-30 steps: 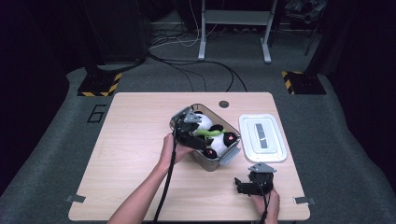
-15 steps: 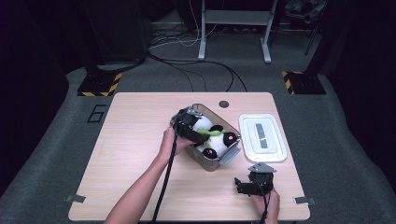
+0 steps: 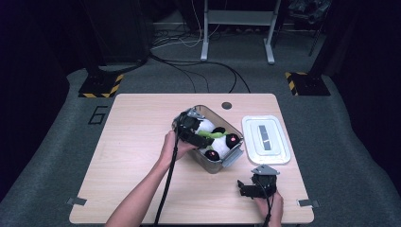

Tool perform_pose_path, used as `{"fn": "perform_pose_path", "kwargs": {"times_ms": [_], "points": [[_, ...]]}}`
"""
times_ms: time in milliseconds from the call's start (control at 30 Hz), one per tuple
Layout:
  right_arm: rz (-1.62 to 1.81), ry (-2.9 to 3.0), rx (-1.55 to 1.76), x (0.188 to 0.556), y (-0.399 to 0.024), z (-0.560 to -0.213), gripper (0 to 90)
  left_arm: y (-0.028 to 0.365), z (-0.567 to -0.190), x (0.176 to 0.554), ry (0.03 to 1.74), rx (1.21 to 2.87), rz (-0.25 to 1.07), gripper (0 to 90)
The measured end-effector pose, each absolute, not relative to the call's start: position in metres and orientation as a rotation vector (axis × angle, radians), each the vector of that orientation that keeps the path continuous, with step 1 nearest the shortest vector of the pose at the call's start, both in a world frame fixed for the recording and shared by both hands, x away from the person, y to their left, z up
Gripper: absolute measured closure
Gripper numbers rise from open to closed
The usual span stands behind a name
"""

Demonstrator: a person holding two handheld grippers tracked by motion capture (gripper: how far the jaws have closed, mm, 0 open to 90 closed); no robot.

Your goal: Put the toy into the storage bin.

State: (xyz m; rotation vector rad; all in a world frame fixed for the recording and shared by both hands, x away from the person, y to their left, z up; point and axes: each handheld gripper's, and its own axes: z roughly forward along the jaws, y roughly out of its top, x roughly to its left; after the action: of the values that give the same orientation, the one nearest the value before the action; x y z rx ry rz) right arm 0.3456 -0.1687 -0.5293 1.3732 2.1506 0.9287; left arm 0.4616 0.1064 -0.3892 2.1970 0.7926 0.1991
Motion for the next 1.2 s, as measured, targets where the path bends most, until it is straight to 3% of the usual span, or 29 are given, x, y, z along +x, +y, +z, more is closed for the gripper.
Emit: {"fn": "perform_pose_path", "kwargs": {"times_ms": [800,1200], "points": [[0.933,2.145,1.379,0.346,-0.168,-0.529,5.3,0.079,-0.416,0.459,0.782,2.385,0.34,14.0],[0.933,2.146,1.379,0.346,-0.169,-0.529,5.4,0.11,-0.395,0.454,0.809,2.216,0.288,14.3]]}}
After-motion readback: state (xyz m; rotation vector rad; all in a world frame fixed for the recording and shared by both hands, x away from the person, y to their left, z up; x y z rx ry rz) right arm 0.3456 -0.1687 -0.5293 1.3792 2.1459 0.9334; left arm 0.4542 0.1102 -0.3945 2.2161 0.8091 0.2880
